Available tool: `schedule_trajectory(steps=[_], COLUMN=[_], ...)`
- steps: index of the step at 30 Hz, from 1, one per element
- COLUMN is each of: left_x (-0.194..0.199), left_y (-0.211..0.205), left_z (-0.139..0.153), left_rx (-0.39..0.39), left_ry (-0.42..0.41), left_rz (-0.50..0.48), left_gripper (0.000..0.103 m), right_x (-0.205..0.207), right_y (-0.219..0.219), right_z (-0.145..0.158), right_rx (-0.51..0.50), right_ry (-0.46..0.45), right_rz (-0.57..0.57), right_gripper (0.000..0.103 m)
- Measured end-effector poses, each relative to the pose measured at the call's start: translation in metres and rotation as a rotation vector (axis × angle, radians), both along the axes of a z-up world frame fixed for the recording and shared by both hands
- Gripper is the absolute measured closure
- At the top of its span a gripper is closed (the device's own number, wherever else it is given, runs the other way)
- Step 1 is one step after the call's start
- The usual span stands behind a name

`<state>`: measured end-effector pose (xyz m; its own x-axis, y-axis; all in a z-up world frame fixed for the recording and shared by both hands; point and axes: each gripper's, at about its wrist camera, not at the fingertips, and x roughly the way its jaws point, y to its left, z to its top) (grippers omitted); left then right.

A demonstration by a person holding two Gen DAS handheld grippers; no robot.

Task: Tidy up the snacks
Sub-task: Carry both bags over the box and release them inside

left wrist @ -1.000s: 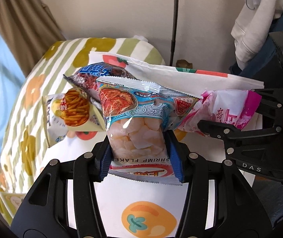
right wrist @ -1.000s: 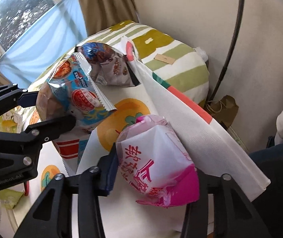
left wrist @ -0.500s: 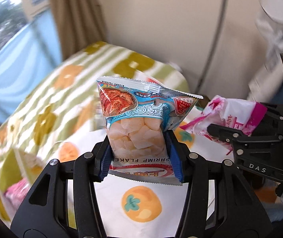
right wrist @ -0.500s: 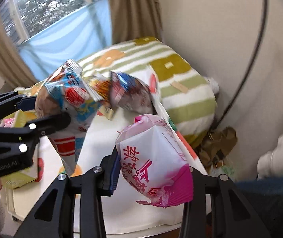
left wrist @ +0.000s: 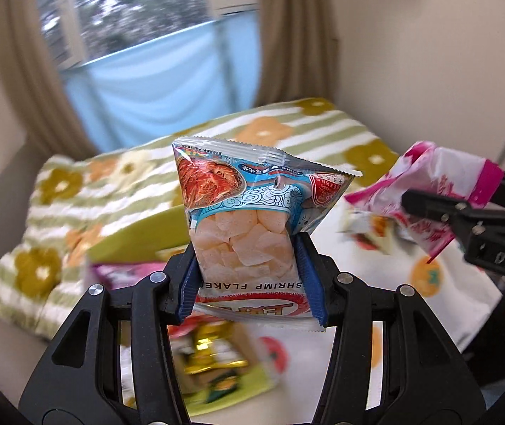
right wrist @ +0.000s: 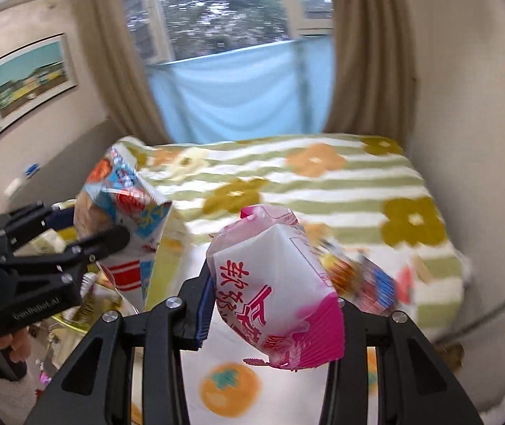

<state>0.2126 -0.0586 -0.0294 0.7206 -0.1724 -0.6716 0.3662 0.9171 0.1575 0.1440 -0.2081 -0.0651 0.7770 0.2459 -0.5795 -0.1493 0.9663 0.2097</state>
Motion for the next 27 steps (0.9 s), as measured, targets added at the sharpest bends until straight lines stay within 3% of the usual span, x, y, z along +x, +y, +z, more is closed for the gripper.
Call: schedule_trajectory(steps=[10,18,20,21,22,27], left_x=[0.054,0.094,0.100,0.101,0.102,0.101], left_y=[0.132,0.190,0.195,0.196,0.198,0.210], left_z=[-0.017,-0.059,-0.067,-0.071,-0.075,-0.084], left_rx=[-0.044,-0.084,-0.065,-0.048,-0.039,-0.082], left_ry=[0.105,0.239,0.245,0.250,0.249,0.255], left_rz=[0.244,0.316,0.305,0.306,0.305,0.306], left_gripper=[0.056,0.055,0.043,0.019,0.003,0.002], right_x=[0.073,0.118,0.128,0.129,0.132,0.144], right_y=[0.111,0.175,0.187,0.189,0.193,0.207], right_z=[0.007,-0.009,-0.015,-0.017,-0.017,-0.028], right_rx=[0.010,0.008,0.005,0.004,0.002,-0.022], right_ry=[0.014,0.070,0.088,0.094,0.101,0.128], right_rz=[0.207,0.268,0.271,0.272,0.272,0.261], right_gripper=[0.066,0.066,0.066,0.066,0.066,0.066])
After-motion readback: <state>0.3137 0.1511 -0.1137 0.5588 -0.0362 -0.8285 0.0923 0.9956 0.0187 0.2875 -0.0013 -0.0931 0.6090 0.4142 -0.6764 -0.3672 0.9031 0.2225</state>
